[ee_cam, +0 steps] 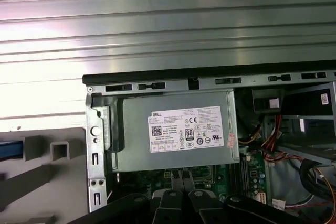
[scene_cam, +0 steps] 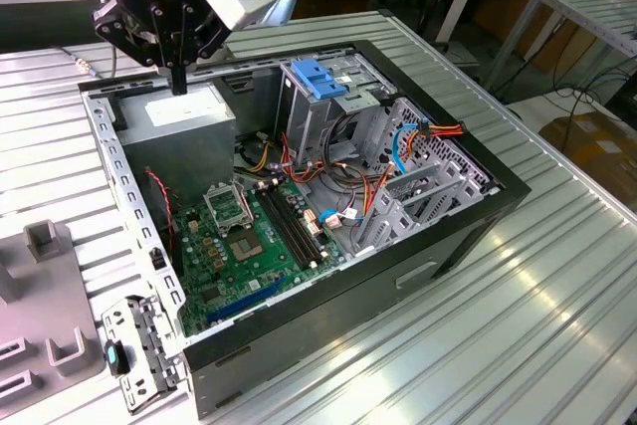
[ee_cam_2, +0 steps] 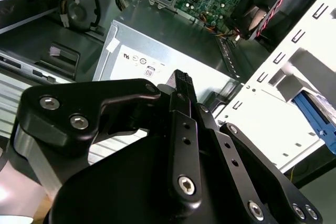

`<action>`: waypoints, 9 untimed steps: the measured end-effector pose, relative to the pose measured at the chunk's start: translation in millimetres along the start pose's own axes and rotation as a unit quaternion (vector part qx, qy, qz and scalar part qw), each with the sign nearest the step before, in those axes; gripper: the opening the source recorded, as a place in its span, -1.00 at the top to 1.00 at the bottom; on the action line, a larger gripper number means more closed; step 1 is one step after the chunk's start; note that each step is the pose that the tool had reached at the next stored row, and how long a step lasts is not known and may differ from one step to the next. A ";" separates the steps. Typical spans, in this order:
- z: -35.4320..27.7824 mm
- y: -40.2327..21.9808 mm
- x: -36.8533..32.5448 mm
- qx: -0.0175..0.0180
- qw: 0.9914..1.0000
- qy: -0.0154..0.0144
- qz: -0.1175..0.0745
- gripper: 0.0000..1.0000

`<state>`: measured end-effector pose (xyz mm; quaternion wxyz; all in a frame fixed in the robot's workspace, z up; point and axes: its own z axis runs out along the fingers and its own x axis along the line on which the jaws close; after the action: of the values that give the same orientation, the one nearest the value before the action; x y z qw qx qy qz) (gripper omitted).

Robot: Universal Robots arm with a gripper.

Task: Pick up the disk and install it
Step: 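Reach for the disk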

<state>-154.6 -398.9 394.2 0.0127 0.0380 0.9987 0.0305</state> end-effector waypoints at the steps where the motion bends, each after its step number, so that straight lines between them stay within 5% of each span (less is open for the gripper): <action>1: 0.0 -0.2 2.9 0.000 1.000 0.000 0.000 0.79; 9: -0.3 -0.8 10.4 0.000 1.000 0.000 0.000 0.79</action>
<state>-165.0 -398.9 394.2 0.0128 0.0380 0.9987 0.0305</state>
